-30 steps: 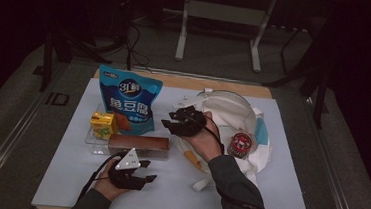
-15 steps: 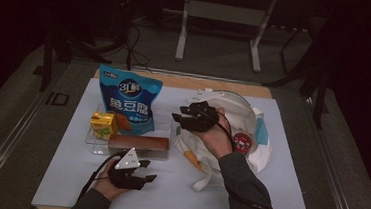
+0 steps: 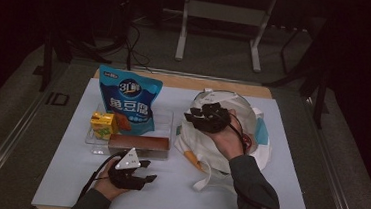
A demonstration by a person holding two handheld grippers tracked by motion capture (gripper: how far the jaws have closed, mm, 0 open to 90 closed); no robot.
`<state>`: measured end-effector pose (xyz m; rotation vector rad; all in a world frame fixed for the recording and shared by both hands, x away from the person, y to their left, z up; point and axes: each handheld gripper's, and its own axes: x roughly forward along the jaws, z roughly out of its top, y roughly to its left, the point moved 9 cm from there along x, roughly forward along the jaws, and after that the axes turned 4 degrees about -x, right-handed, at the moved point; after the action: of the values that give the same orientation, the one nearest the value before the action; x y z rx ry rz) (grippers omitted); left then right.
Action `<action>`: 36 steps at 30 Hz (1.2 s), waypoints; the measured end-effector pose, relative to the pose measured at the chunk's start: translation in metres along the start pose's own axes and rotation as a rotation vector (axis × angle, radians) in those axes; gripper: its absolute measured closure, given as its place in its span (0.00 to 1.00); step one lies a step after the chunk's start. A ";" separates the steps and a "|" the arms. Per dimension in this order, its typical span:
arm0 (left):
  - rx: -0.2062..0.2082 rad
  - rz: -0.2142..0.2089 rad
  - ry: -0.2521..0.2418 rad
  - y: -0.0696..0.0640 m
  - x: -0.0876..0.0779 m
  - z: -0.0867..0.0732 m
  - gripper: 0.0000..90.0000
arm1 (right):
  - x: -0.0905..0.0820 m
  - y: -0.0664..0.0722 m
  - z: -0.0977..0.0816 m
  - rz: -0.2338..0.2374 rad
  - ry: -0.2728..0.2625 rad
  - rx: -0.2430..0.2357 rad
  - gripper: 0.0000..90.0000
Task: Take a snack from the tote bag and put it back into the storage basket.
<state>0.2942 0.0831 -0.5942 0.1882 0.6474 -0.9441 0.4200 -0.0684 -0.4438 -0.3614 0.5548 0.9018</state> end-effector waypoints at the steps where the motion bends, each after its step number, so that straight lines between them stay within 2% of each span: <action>1: -0.001 0.000 -0.001 0.000 0.000 0.000 0.48 | -0.003 -0.003 -0.002 -0.007 0.003 0.006 0.76; 10: 0.001 0.000 0.000 0.000 0.000 0.000 0.48 | -0.014 -0.018 -0.016 -0.037 0.042 0.009 0.80; 21: 0.000 0.000 0.002 0.000 0.000 0.000 0.48 | -0.033 -0.042 -0.050 -0.088 0.140 0.029 0.84; 29: -0.001 0.000 0.002 0.000 0.000 0.000 0.48 | -0.043 -0.046 -0.074 -0.097 0.199 0.020 0.87; 31: -0.002 0.000 0.002 0.000 0.000 0.000 0.48 | -0.043 -0.046 -0.074 -0.097 0.199 0.020 0.87; 32: 0.000 0.001 0.002 0.000 0.000 0.000 0.48 | -0.046 -0.046 -0.080 -0.095 0.225 0.016 0.87; 36: 0.002 0.000 0.004 0.000 0.000 0.000 0.48 | -0.048 -0.047 -0.086 -0.096 0.249 0.009 0.87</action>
<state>0.2943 0.0831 -0.5945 0.1917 0.6505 -0.9442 0.4083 -0.1702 -0.4811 -0.4915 0.7634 0.7665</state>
